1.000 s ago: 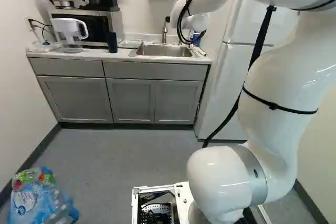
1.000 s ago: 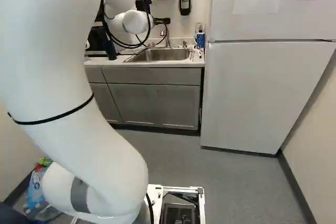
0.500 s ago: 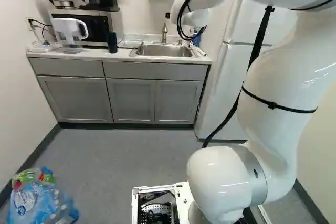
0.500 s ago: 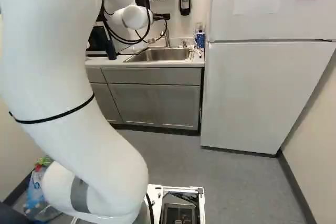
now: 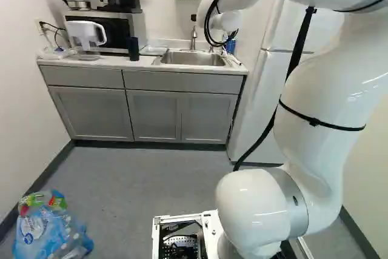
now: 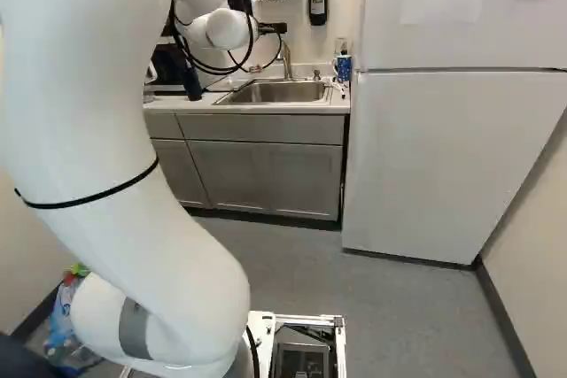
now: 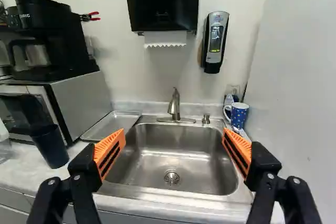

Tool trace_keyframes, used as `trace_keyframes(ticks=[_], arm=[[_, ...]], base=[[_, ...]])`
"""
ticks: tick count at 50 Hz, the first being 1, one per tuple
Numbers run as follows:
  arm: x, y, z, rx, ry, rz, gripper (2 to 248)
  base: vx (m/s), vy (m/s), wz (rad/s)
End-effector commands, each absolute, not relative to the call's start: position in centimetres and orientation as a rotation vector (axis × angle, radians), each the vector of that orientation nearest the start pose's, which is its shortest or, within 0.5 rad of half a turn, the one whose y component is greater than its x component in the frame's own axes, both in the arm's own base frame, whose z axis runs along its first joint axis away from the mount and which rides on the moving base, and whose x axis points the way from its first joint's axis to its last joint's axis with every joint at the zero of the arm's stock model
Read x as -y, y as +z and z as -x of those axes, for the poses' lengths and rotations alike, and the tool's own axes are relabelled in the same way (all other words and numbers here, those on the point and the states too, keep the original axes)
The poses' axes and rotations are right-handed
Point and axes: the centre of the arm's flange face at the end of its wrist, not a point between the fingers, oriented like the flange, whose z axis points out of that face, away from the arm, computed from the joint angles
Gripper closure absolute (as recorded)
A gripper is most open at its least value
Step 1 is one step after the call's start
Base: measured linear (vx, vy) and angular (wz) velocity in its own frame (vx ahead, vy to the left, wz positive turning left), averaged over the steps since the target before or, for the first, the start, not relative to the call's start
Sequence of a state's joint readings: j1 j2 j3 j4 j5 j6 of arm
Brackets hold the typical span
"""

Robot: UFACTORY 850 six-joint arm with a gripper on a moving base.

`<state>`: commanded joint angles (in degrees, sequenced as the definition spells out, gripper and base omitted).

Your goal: Rinse the cup and place it in the tray

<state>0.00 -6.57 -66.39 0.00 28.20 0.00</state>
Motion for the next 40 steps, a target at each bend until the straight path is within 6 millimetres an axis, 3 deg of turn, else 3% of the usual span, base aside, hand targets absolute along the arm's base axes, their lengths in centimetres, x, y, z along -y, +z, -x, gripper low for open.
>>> trace_keyframes(ticks=[40], arm=[[0.0,66.39,-57.82,0.0,-2.183,2.259,3]], base=[[0.057,-0.003,-0.009]])
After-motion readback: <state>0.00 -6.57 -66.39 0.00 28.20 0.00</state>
